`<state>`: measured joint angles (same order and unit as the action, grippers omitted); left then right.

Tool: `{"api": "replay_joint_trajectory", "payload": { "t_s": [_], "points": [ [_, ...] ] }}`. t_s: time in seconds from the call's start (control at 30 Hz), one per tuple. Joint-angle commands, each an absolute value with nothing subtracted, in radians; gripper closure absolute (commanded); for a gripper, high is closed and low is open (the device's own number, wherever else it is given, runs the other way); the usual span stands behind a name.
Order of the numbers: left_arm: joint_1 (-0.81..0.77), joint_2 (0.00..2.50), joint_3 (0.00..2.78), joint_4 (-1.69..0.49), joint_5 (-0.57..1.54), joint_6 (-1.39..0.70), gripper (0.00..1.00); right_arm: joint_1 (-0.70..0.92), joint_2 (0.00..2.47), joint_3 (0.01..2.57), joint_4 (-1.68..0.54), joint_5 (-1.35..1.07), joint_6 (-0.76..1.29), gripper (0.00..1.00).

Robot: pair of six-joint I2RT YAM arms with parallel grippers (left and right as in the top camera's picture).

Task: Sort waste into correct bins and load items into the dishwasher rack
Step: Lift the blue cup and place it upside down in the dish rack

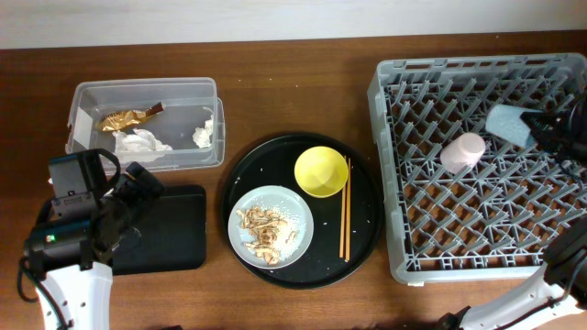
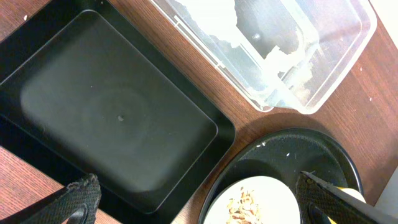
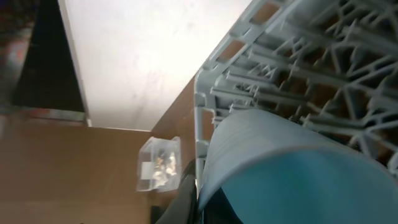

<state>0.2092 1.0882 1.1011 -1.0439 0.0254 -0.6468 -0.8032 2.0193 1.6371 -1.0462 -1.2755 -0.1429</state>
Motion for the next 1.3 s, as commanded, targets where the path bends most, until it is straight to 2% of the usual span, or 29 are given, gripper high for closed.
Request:
{"api": "replay_joint_trajectory", "payload": {
  "t_s": [0.0, 0.13, 0.4, 0.53, 0.57, 0.73, 0.8, 0.87, 0.93, 1.13, 1.27],
  "points": [
    [0.21, 1.079, 1.102, -1.043, 0.019, -0.635, 0.01, -0.803, 2.006, 1.563, -1.058, -1.327, -0.16, 0.96],
    [0.21, 1.079, 1.102, -1.043, 0.019, -0.635, 0.01, -0.807, 2.006, 1.449, -0.953, -1.324, -0.156, 0.96],
    [0.21, 1.079, 1.102, -1.043, 0.019, -0.635, 0.01, -0.86, 2.006, 1.445, -0.884, -1.215, -0.092, 0.94],
    [0.21, 1.079, 1.102, -1.043, 0.019, -0.635, 0.01, -0.879, 2.006, 1.444, -0.896, -1.093, -0.069, 0.89],
    [0.21, 1.079, 1.102, -1.043, 0.019, -0.635, 0.01, -0.879, 2.006, 1.444, -0.905, -1.091, -0.068, 0.83],
    [0.21, 1.079, 1.102, -1.043, 0.019, -0.635, 0.01, -0.914, 1.995, 1.448, -0.941, -1.075, 0.002, 0.87],
    [0.21, 1.079, 1.102, -1.043, 0.019, -0.635, 0.01, -0.949, 1.977, 1.448, -0.957, -1.06, 0.033, 0.83],
    [0.21, 1.079, 1.102, -1.043, 0.019, -0.635, 0.01, -0.985, 1.946, 1.448, -0.986, -1.036, 0.044, 0.74],
    [0.21, 1.079, 1.102, -1.043, 0.019, -0.635, 0.01, -1.014, 1.904, 1.448, -1.007, -0.987, 0.081, 0.7],
    [0.21, 1.079, 1.102, -1.043, 0.019, -0.635, 0.01, -1.031, 1.681, 1.448, -1.021, -0.923, 0.174, 0.7],
    [0.21, 1.079, 1.102, -1.043, 0.019, -0.635, 0.01, -0.95, 1.471, 1.448, -1.022, -0.894, 0.173, 0.69]
  ]
}}
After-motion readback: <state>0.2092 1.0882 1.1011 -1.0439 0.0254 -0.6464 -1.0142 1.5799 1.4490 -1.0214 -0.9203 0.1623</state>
